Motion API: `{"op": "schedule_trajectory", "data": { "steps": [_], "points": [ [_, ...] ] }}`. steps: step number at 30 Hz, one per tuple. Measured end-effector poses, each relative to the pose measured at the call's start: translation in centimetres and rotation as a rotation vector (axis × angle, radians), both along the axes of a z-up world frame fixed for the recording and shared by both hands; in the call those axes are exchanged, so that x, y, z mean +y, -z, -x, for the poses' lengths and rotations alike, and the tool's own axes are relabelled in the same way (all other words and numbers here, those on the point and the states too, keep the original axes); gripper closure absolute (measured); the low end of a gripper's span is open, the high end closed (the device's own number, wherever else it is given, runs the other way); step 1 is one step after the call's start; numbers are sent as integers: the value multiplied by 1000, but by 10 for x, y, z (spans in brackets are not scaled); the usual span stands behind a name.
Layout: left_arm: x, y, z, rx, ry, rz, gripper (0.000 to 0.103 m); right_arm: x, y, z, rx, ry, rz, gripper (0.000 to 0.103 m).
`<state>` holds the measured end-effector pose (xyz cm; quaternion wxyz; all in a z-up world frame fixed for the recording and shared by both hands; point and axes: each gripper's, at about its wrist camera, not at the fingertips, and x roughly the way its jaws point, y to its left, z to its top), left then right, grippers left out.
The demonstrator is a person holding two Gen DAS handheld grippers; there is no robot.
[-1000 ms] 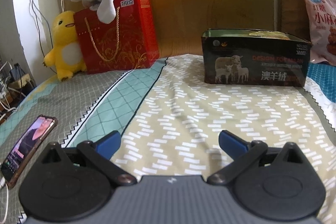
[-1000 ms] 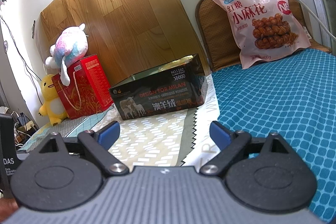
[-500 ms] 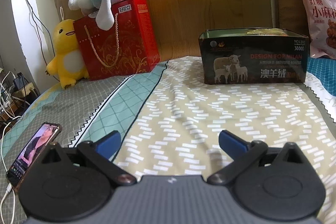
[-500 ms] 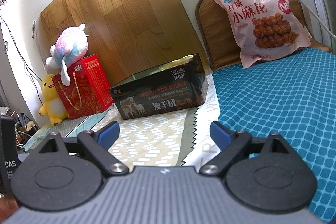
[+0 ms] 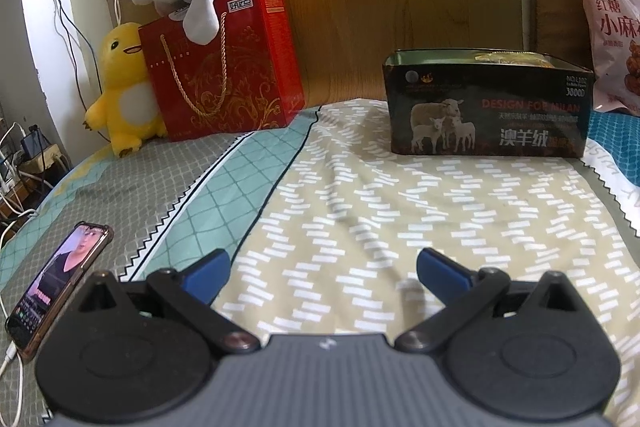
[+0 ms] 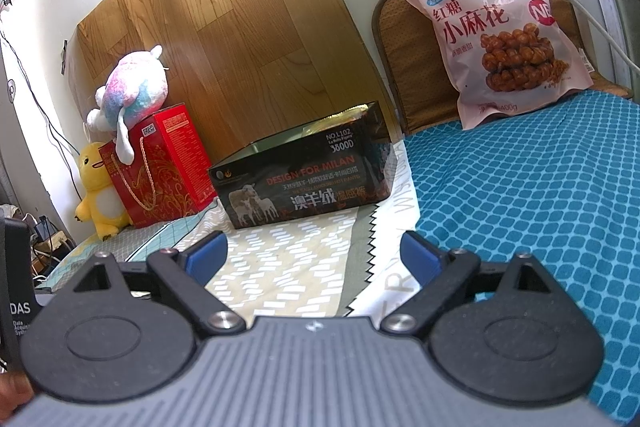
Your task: Organize snacks
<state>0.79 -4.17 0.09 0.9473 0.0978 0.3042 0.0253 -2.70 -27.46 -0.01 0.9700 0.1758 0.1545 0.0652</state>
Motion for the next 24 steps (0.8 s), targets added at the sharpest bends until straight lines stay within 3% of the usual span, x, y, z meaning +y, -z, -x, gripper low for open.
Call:
{"op": "schedule_trajectory", "data": {
  "steps": [24],
  "points": [
    [3, -1, 0, 0, -48, -14, 0, 0, 0, 1, 0, 9, -6, 8]
  ]
}}
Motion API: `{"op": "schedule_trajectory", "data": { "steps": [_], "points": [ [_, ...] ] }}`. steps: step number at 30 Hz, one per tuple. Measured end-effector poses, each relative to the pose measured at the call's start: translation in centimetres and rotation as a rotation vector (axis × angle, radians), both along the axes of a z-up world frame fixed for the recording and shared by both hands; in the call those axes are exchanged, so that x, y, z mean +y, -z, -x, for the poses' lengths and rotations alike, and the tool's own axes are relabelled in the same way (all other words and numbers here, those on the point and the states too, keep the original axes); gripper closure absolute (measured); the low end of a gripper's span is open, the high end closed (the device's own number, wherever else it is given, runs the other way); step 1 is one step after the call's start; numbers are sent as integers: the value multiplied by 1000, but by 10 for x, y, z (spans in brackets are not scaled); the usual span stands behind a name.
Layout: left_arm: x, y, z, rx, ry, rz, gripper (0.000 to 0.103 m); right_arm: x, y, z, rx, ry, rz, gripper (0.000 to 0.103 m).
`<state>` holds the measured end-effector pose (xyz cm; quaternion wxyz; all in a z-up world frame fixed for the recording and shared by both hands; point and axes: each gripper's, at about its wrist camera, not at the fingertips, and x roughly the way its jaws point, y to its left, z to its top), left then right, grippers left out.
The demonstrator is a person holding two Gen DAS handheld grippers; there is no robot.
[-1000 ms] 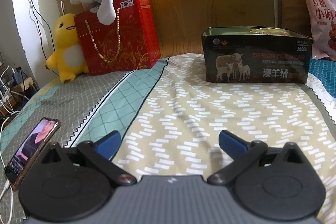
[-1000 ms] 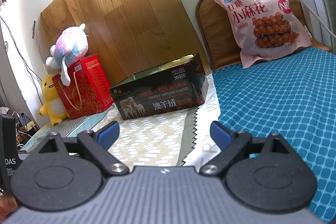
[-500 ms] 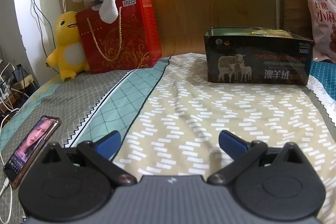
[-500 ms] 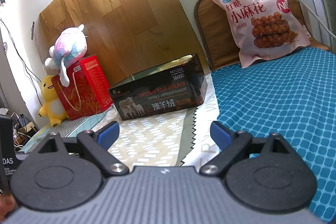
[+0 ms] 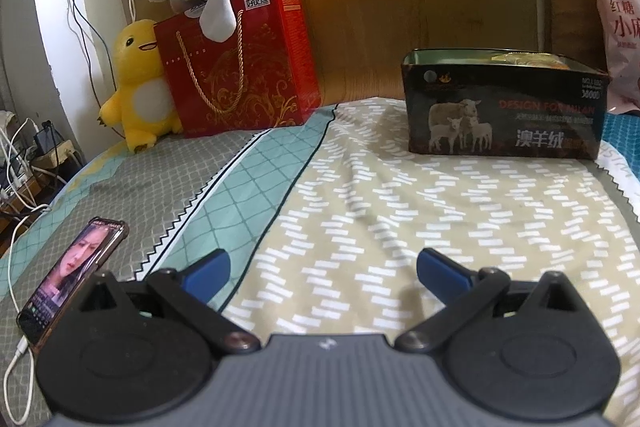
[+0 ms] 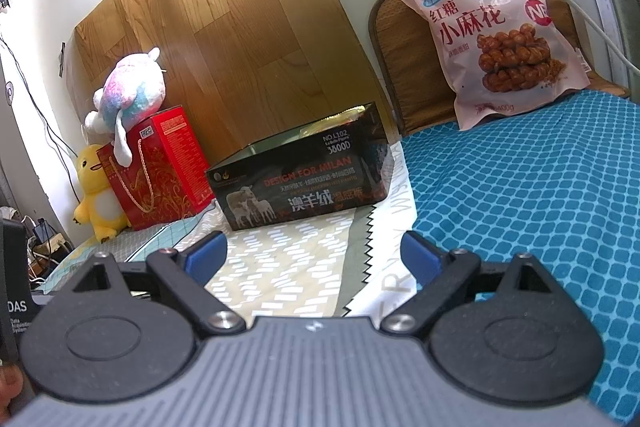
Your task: Organize snacks
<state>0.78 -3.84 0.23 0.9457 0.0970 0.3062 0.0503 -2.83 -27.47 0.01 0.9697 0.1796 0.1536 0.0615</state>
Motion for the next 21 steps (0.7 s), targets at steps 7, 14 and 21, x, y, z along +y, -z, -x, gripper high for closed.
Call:
{"op": "schedule_trajectory", "data": {
  "steps": [7, 14, 21],
  "points": [
    [4, -1, 1, -3, -14, 23, 0, 0, 0, 0, -1, 1, 0, 8],
    [1, -2, 8, -75, -41, -52, 0, 0, 0, 0, -1, 2, -2, 8],
    [2, -7, 7, -67, -41, -75, 0, 0, -1, 1, -2, 5, -3, 8]
  ]
}}
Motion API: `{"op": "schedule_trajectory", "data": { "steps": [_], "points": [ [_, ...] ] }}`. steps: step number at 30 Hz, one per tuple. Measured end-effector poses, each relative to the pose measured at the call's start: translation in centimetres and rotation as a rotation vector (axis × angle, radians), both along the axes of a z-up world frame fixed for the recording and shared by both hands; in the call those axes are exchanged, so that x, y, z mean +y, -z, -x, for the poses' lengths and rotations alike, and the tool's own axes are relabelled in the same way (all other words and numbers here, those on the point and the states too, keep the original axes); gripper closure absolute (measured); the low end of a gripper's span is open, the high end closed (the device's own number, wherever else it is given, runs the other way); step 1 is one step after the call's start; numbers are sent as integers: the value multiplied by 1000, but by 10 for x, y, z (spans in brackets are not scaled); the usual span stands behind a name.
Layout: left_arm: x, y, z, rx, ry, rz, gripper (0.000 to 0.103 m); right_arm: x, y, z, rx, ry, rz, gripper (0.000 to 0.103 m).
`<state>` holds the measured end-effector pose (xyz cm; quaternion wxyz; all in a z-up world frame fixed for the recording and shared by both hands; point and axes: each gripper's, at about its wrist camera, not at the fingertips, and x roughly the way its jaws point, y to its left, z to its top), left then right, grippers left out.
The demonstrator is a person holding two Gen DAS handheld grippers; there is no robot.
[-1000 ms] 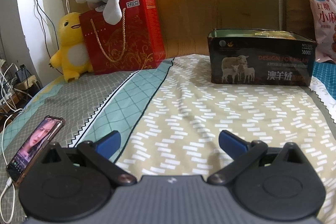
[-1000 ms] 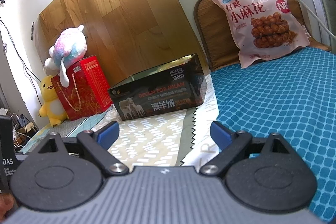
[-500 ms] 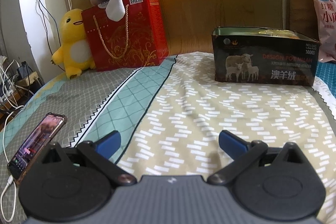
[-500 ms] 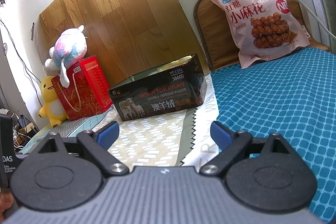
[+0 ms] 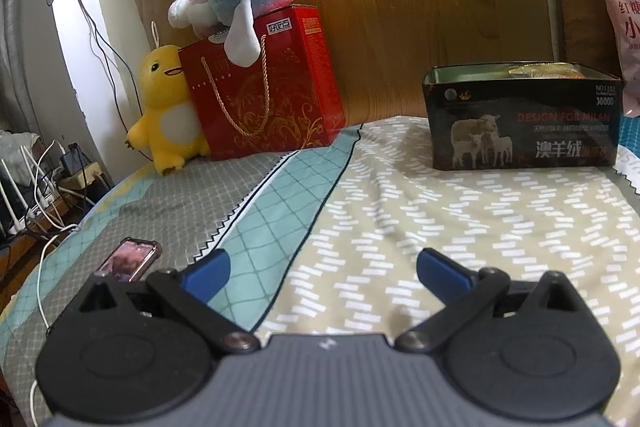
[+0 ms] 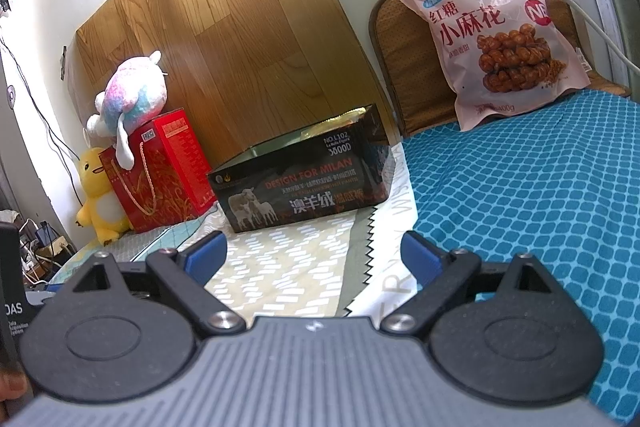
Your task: Organize snacks
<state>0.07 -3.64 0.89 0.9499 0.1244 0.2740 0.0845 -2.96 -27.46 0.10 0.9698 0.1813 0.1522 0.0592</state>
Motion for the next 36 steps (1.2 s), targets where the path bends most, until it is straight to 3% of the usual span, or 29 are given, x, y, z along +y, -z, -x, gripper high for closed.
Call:
{"op": "schedule_trajectory", "data": {
  "steps": [15, 36],
  "points": [
    [0, 2, -2, 29, -24, -67, 0, 4, -1, 2, -2, 7, -5, 8],
    [1, -4, 0, 8, -46, -86, 0, 4, -1, 1, -2, 8, -8, 7]
  ]
}}
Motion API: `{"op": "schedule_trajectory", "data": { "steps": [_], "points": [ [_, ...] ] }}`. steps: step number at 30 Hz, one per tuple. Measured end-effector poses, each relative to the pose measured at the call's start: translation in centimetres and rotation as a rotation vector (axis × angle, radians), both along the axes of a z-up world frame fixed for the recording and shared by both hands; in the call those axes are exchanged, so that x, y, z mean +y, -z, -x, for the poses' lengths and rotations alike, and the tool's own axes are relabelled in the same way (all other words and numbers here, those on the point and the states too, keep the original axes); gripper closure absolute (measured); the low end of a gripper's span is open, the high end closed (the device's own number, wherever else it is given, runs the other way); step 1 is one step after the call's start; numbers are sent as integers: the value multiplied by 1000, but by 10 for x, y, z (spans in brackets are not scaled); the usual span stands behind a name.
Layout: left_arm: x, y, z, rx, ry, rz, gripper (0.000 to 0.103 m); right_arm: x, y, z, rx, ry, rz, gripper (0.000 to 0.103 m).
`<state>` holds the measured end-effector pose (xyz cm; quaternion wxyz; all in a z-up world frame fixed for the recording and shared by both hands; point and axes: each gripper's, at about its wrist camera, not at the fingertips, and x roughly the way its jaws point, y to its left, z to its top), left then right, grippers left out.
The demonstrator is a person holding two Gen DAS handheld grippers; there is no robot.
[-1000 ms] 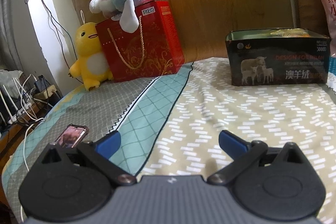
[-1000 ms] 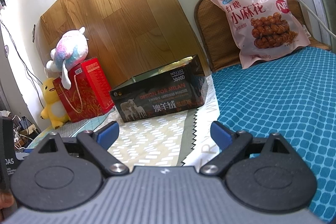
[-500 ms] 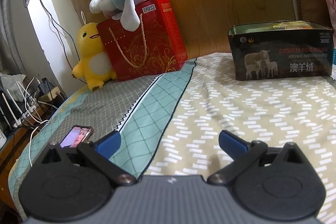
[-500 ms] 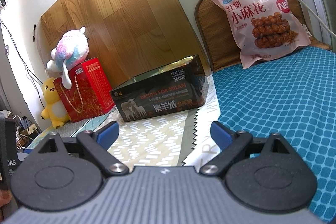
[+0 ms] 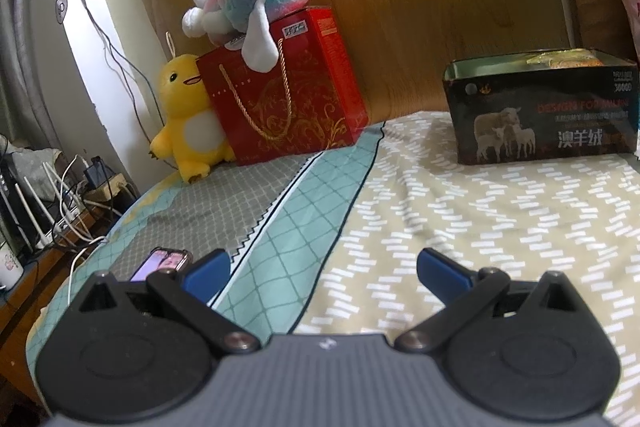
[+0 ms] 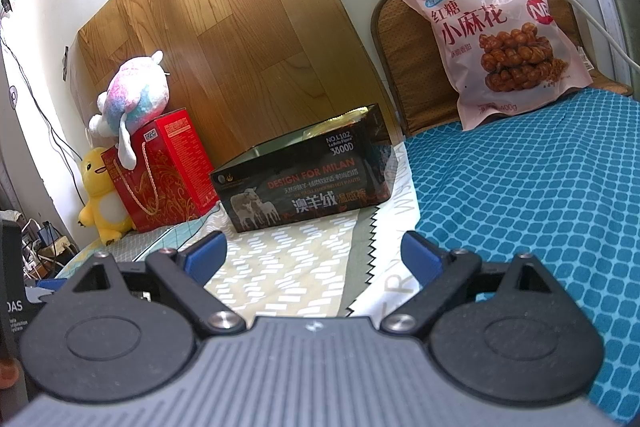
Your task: Organize snacks
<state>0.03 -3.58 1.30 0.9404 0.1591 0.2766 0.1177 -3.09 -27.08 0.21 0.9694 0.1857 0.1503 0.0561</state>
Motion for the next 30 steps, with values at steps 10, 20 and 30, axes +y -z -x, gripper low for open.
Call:
{"op": "schedule_trajectory", "data": {
  "steps": [10, 20, 30],
  "points": [
    [4, 0, 0, 47, -7, 35, 0, -1, 0, 0, 0, 0, 0, 7],
    [1, 2, -2, 139, 48, 97, 0, -2, 0, 0, -1, -2, -2, 7],
    [-6, 2, 5, 206, 117, 156, 0, -1, 0, 0, -1, -1, -4, 7]
  ]
}}
